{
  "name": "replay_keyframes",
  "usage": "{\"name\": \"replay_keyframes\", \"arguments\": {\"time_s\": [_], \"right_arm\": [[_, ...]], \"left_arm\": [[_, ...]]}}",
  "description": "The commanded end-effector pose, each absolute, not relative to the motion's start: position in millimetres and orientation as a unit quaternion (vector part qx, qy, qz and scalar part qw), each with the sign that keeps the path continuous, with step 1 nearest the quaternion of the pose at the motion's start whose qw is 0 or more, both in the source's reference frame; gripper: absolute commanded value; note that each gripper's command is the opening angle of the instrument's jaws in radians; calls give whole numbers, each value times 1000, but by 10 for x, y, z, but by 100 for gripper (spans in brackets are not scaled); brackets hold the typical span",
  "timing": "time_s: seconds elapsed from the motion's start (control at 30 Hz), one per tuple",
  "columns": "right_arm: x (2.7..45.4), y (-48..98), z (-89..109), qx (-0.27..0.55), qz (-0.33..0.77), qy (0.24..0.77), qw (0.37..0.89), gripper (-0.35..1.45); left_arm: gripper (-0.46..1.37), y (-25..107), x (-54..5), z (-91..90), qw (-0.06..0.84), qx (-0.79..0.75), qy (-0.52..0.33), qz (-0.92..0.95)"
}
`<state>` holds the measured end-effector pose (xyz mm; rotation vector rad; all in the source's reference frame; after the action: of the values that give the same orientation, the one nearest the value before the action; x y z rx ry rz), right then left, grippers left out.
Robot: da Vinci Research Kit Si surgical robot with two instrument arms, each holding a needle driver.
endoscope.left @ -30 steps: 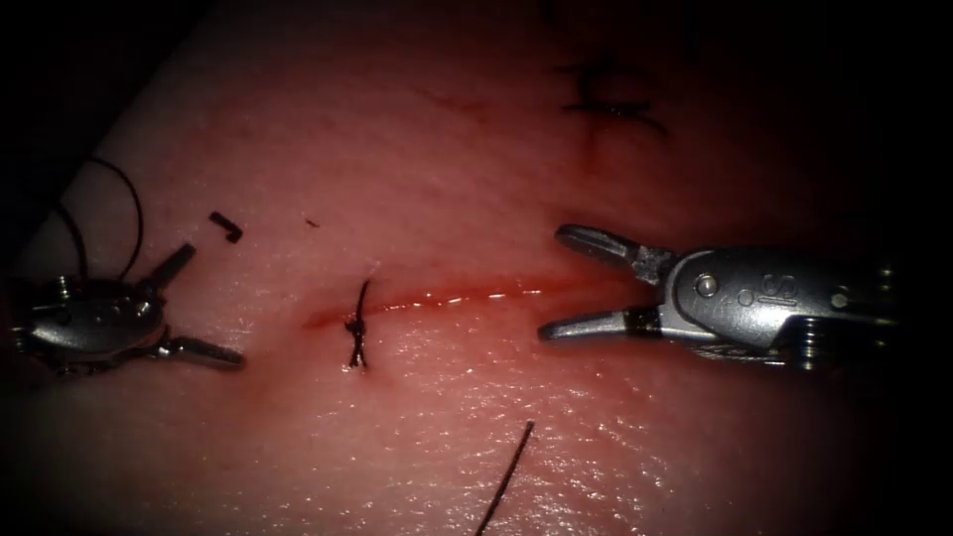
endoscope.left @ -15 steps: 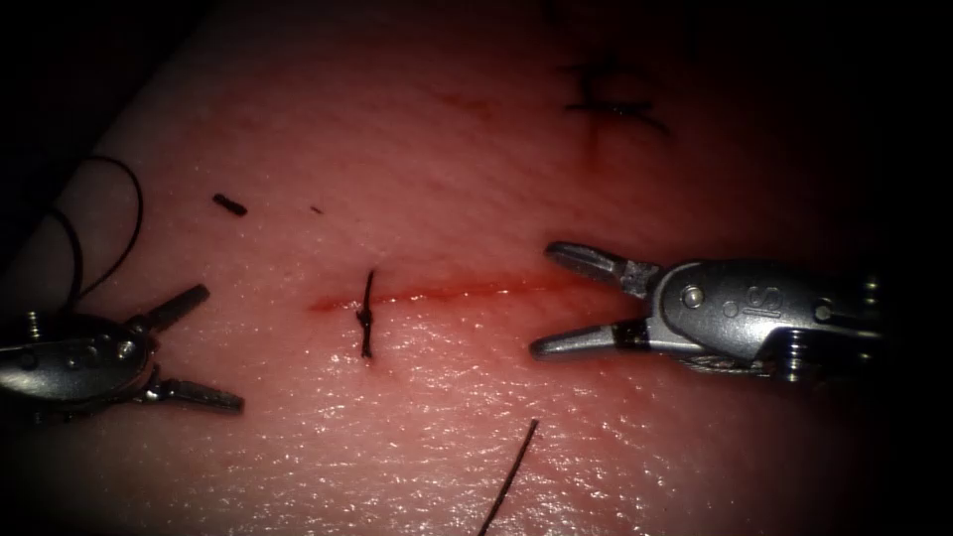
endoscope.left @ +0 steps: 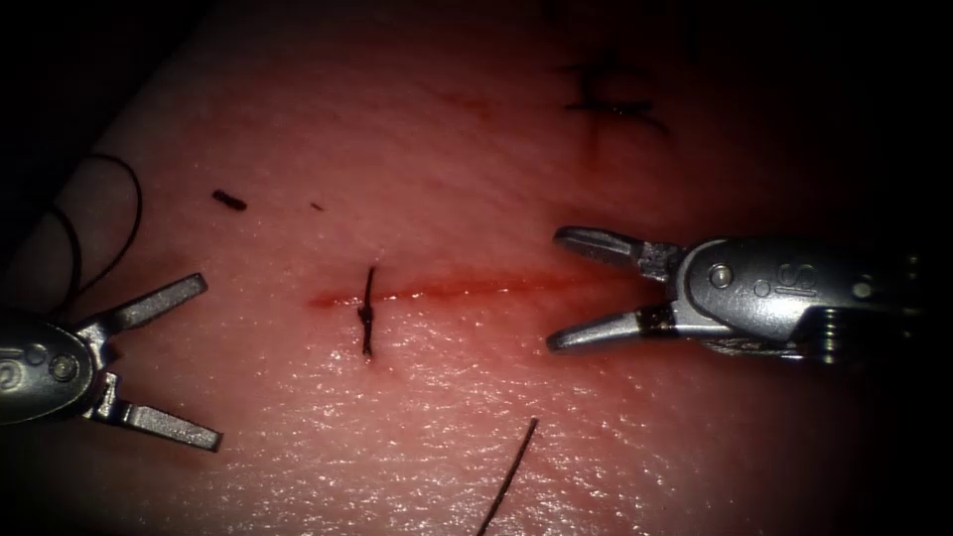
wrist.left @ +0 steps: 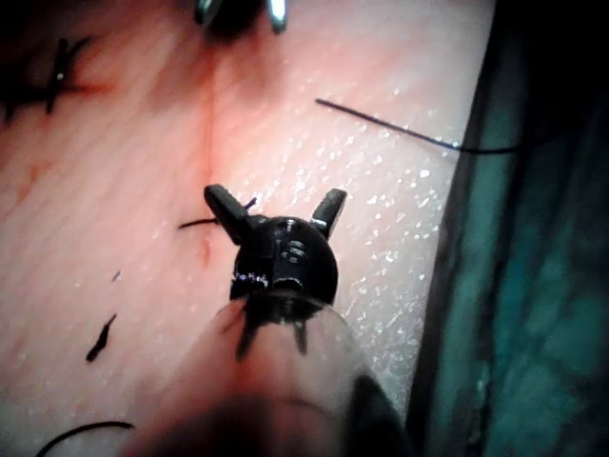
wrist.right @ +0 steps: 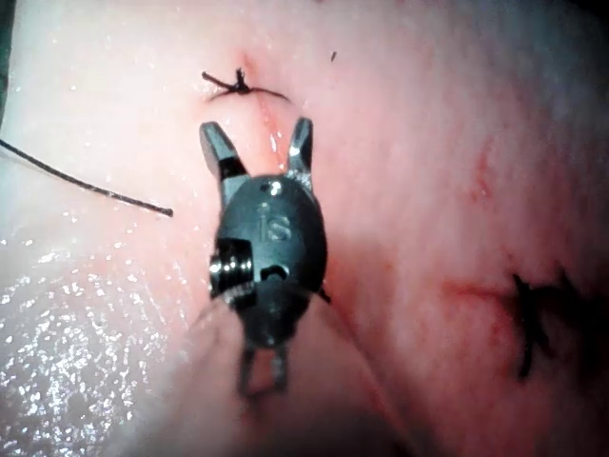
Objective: Wound Closure
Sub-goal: Use left gripper to pick up needle
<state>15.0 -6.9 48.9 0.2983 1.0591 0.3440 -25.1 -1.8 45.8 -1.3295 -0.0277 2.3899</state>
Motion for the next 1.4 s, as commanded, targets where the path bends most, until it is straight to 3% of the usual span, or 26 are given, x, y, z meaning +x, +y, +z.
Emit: {"name": "replay_keyframes", "arguments": {"time_s": [0.03, 0.47, 0.8, 0.97, 1.17, 1.4], "right_arm": [[151, -69, 489, 142, 156, 501, 839, 132], [159, -72, 482, 131, 139, 504, 842, 136], [160, -72, 483, 127, 135, 506, 843, 137], [163, -72, 483, 125, 136, 506, 842, 137], [165, -73, 484, 124, 136, 506, 842, 138], [167, -74, 485, 122, 137, 507, 842, 137]], "left_arm": [[83, -17, -250, 458, 198, -482, 0, 853], [91, -20, -223, 453, 197, -476, 11, 857], [86, -18, -233, 460, 201, -474, 14, 857], [75, -23, -221, 463, 207, -473, 8, 856], [87, -29, -187, 474, 292, -384, 37, 875], [85, -49, -157, 493, 340, -297, 9, 892]]}}
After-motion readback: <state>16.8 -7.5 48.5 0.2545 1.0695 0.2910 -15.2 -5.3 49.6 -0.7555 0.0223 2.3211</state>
